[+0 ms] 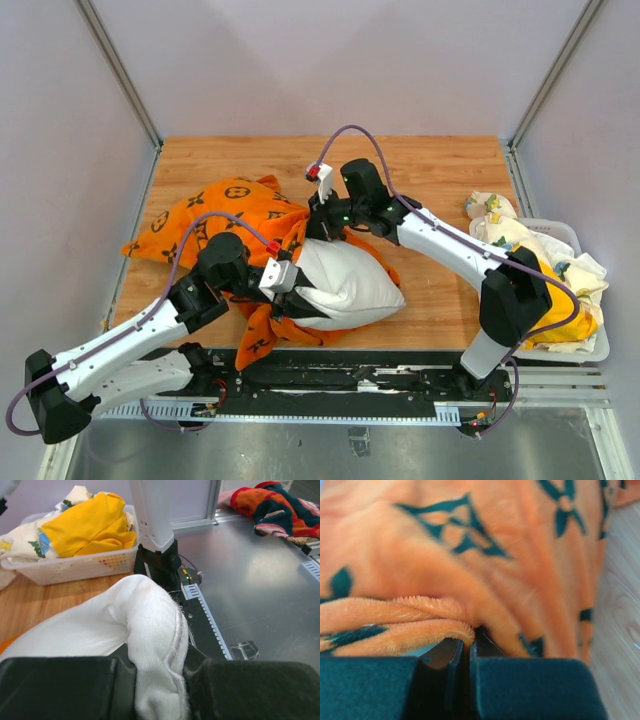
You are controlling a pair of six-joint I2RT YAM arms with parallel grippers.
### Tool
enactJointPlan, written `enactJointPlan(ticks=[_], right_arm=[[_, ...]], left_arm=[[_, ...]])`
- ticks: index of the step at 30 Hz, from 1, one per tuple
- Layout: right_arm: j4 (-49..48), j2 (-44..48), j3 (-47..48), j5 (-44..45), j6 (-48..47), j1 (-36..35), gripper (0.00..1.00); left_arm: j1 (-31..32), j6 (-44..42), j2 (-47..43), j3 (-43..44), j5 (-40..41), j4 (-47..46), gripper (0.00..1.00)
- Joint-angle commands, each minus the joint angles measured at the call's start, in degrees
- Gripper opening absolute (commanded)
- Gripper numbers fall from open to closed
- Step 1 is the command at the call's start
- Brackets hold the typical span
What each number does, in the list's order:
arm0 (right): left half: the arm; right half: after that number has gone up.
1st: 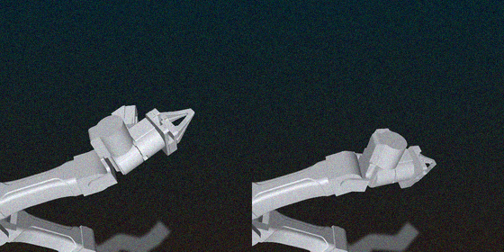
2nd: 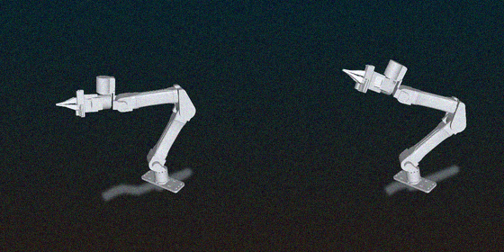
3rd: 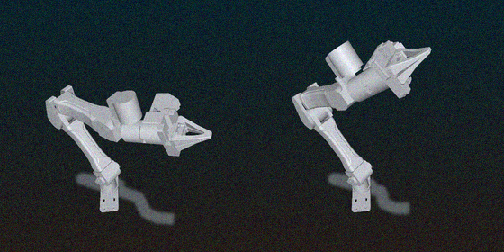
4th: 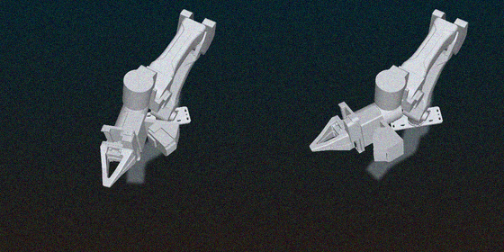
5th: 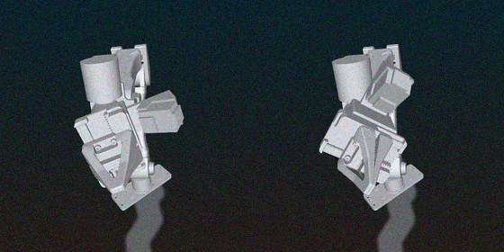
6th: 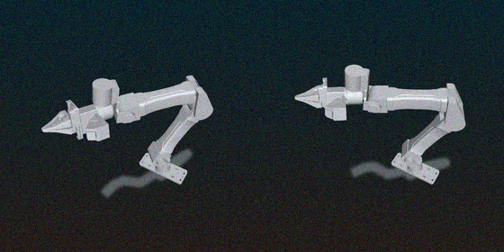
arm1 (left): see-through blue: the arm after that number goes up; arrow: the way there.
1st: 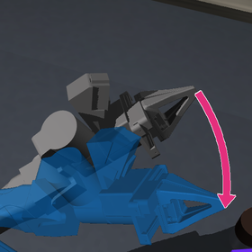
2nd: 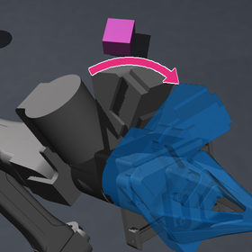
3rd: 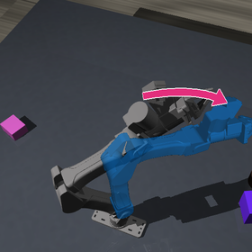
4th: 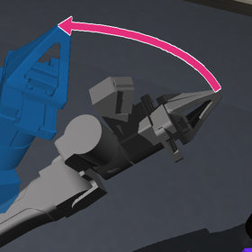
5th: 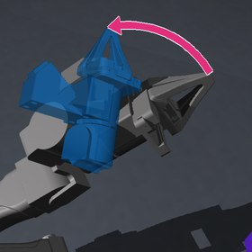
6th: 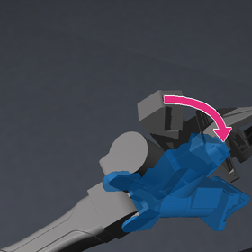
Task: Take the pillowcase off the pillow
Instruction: Remove the pillow from the pillowcase.
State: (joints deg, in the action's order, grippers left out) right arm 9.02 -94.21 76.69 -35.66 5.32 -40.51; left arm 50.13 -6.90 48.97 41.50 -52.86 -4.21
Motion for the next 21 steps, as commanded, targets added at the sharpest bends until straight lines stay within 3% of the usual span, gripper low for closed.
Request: enactJointPlan(ticks=[1, 4, 6, 7, 10, 12, 17, 21], right_arm=[[-1.97, -3.47, -1.09, 20.49, 1.17, 1.73, 0.01], [-1.85, -1.18, -2.01, 20.00, 1.70, 2.28, 0.04], [-3.06, 1.73, -3.28, 17.73, 3.06, 3.12, 0.16], [-3.73, 3.60, -3.82, 15.61, 4.55, 4.03, 0.26], [-6.75, 10.95, -7.14, 11.62, 10.68, 8.63, 0.76], [-9.05, 16.76, -10.79, 13.36, 16.19, 12.82, 0.99], [-13.92, 28.04, -21.89, 13.57, 35.27, 25.50, 0.98], [-2.86, 33.70, -23.20, 23.02, 44.83, 27.31, 0.98]], left_arm=[[3.40, 5.63, -4.81, 1.39, -17.04, -17.97, 0.00], [3.40, 4.98, -5.82, 0.52, -15.69, -17.82, 0.00], [3.40, 3.99, -5.09, 1.35, -13.44, -15.08, 0.00], [3.40, 2.94, -4.73, 2.07, -11.48, -13.20, 0.00], [3.39, 2.50, -3.45, 3.00, -2.08, -11.63, 0.00], [3.40, 2.64, -1.94, 4.31, 8.26, -10.37, 0.00], [3.39, 4.27, 3.15, 8.13, 31.49, -11.33, 0.00], [3.35, 3.56, 7.37, 11.19, 50.44, -11.58, 0.00]])
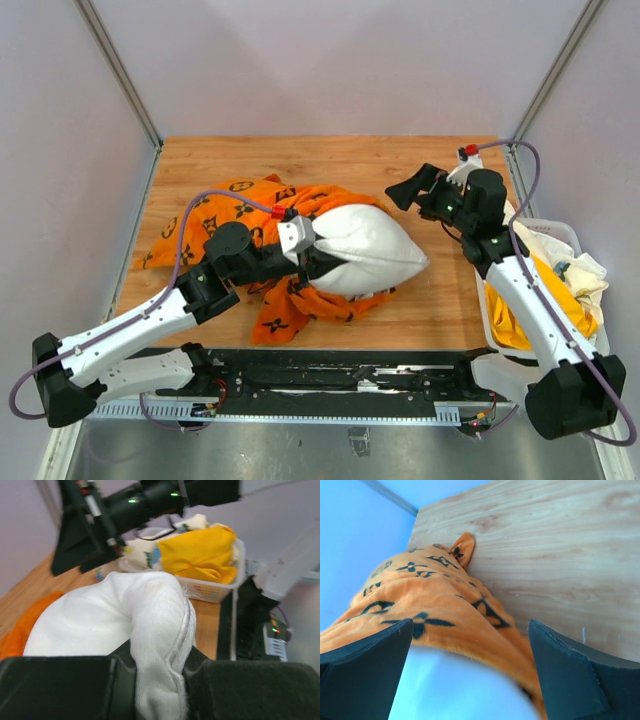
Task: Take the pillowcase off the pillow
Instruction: Remove the pillow from the pillowcase.
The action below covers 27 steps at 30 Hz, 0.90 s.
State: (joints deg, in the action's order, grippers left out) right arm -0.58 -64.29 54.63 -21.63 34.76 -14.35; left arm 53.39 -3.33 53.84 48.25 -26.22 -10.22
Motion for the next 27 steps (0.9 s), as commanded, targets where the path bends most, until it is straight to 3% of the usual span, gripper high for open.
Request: enactJointPlan(ticks=[1, 6, 11, 18, 23, 27], right_arm=[[9.91, 4.95, -0.76, 11.26, 17.32, 1.37, 0.98], [21.05, 10.89, 3.01, 18.51, 24.50, 2.87, 0.98], [22.91, 13.61, 3.87, 17.03, 28.54, 3.21, 0.98], [17.11, 10.18, -1.28, 7.03, 37.74, 2.96, 0.99], [22.45, 6.09, 2.69, 8.63, 37.65, 0.27, 0.99], [19.04, 5.56, 1.89, 8.89, 39.83, -2.40, 0.99]], left_arm=[[0.12, -0.40, 3.36, 4.78, 27.72, -6.24, 0.00], [0.12, -2.50, 6.23, 4.92, 43.28, -10.48, 0.00], [0.03, -5.60, 6.95, 3.34, 49.81, -14.43, 0.00], [0.13, -6.73, 6.66, 1.47, 53.70, -18.59, 0.00], [0.13, -8.08, 7.15, 0.12, 55.57, -22.09, 0.00], [0.10, -8.58, 7.99, -0.34, 56.08, -24.96, 0.00]])
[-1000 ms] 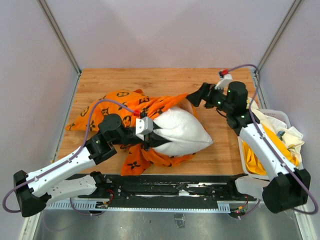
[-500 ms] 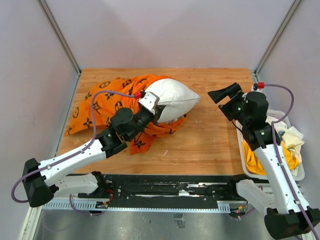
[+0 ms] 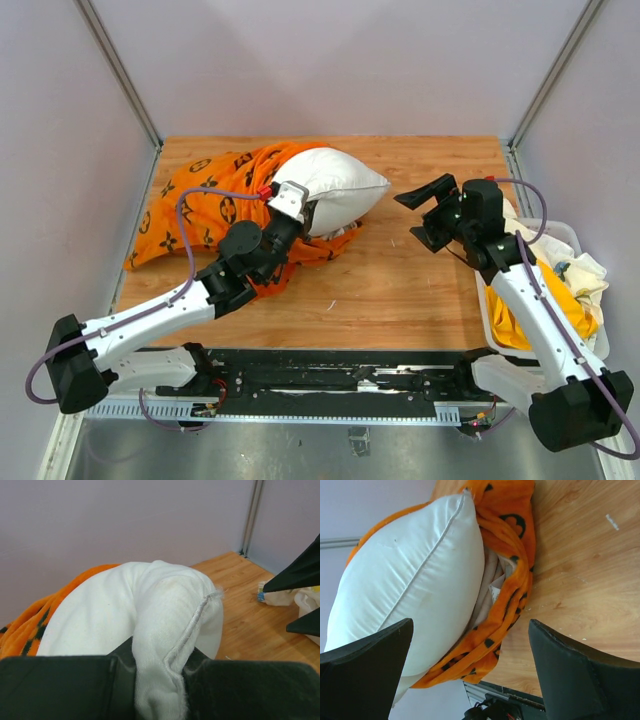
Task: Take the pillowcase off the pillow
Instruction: Remove the pillow from the pillowcase.
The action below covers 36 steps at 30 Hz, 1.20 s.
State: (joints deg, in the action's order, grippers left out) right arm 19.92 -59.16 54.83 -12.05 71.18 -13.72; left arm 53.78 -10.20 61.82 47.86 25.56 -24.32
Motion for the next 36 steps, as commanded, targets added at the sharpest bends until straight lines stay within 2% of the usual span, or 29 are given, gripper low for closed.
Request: enactJointPlan(ticks=[1, 6, 15, 21, 25, 29, 36], right_arm=[[-2.29, 0.26, 1.30, -0.34, 4.16, -3.84, 0.99], [-4.13, -2.98, 1.58, -0.72, 7.88, -7.66, 0.98], [-8.42, -7.52, 3.33, -2.55, 12.22, -10.57, 0.98], [-19.09, -8.38, 0.61, -3.15, 16.13, -11.68, 0.99], [-22.38, -9.51, 1.18, -2.87, 16.22, -13.56, 0.98], [-30.35, -9.59, -1.29, -0.44, 18.37, -15.68, 0.98], [-40.27, -15.16, -1.62, -1.73, 22.46, -18.18, 0.98]], left_arm=[[-0.30, -1.73, 0.37, -0.03, 4.27, -11.41, 0.00], [-0.25, -2.04, 1.28, -0.30, 5.01, -14.85, 0.00], [-0.26, -2.01, 1.21, -1.33, 4.91, -20.13, 0.00], [-0.30, -0.20, 1.95, -2.05, 3.43, -21.27, 0.00], [-0.25, 0.03, 3.34, -1.89, 3.06, -22.26, 0.00], [-0.25, 0.07, 4.46, -1.60, 2.93, -23.29, 0.00], [-0.26, 3.65, 5.88, -1.96, -0.37, -24.55, 0.00]])
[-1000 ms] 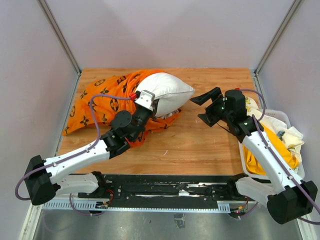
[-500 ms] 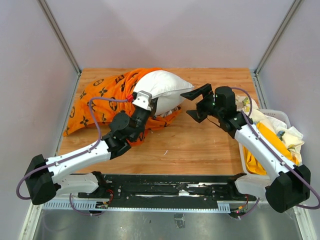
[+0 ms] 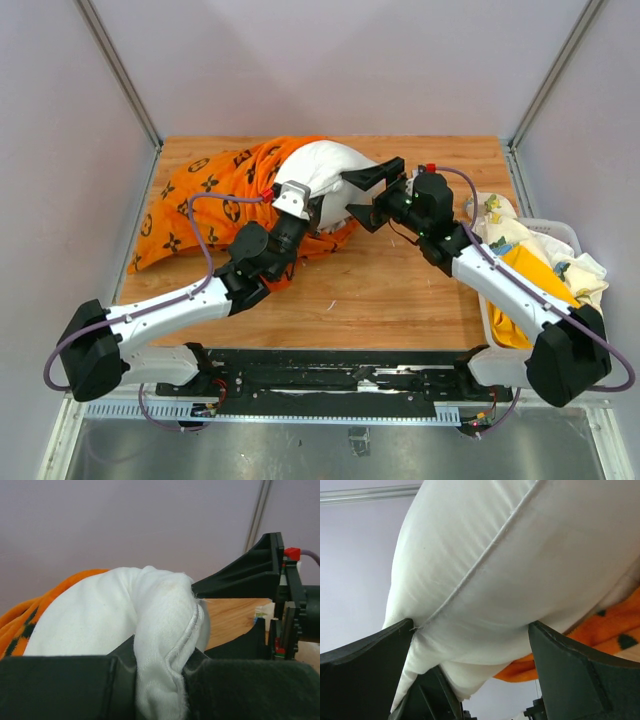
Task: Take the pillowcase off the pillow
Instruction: Remove the pillow from the pillowcase.
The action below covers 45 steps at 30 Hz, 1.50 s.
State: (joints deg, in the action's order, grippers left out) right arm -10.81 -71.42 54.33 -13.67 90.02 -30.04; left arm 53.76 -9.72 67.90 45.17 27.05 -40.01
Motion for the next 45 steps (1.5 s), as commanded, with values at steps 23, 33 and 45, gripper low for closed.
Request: enactJointPlan(ticks=[23, 33, 45], right_arm=[[-7.47, -0.96, 2.67, 4.06, -5.49, -5.67, 0.98], [6.44, 1.76, 2.37, 10.71, -20.66, -14.97, 0.97], [7.93, -0.25, 0.19, 2.40, -45.82, -18.64, 0.01]], left_arm=[[0.74, 8.20, 4.64, -6.56, -18.30, -6.77, 0.00], [4.69, 3.38, 7.08, -11.17, -13.60, -11.64, 0.00], [4.69, 3.72, -3.22, -20.25, -15.94, -12.51, 0.23]])
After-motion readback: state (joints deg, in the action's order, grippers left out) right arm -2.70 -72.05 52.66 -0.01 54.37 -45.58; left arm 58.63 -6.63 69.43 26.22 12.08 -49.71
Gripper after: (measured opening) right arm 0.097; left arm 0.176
